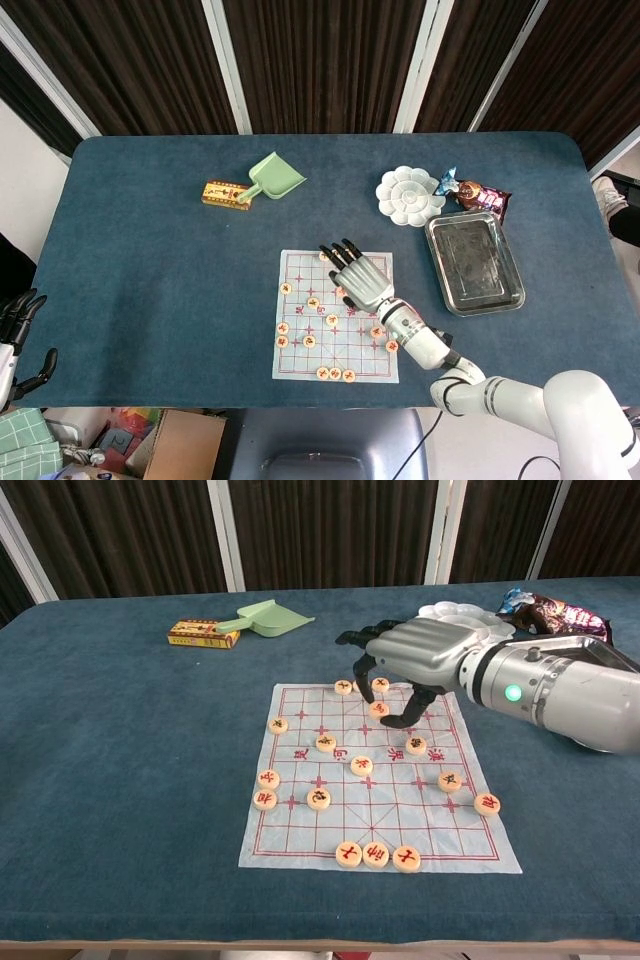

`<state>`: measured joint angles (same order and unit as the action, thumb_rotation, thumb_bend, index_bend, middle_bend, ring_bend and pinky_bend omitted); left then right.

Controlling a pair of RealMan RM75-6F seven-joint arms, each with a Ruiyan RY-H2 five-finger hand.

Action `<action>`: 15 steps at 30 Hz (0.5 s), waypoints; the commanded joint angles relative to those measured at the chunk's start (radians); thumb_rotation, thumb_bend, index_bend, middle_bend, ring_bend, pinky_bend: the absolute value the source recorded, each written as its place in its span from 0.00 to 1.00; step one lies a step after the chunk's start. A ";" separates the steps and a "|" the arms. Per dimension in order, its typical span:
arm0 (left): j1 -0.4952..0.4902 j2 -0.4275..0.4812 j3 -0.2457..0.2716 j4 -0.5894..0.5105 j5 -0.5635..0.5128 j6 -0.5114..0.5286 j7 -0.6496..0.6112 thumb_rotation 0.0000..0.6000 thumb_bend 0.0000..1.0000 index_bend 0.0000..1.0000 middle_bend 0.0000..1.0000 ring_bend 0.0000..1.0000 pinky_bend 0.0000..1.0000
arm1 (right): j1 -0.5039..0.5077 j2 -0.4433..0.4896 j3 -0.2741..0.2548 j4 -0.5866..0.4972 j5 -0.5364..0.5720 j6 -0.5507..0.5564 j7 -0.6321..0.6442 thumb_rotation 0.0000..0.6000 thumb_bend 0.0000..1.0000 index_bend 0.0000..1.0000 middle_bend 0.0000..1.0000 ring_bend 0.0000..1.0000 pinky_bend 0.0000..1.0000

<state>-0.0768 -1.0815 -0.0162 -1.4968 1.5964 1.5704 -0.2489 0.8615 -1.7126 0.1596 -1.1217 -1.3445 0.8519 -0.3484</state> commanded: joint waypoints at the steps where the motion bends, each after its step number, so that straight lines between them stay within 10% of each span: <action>1: 0.000 0.000 0.000 -0.001 0.000 -0.001 0.002 1.00 0.46 0.00 0.00 0.00 0.03 | -0.003 0.010 0.009 0.003 0.016 -0.001 0.003 1.00 0.48 0.67 0.04 0.00 0.00; 15: -0.004 -0.002 -0.001 -0.002 -0.009 -0.015 0.013 1.00 0.47 0.00 0.00 0.00 0.03 | 0.035 -0.057 0.016 0.138 0.074 -0.063 -0.031 1.00 0.48 0.67 0.04 0.00 0.00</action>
<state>-0.0806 -1.0838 -0.0168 -1.4985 1.5878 1.5557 -0.2357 0.8911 -1.7584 0.1771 -0.9967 -1.2738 0.7946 -0.3737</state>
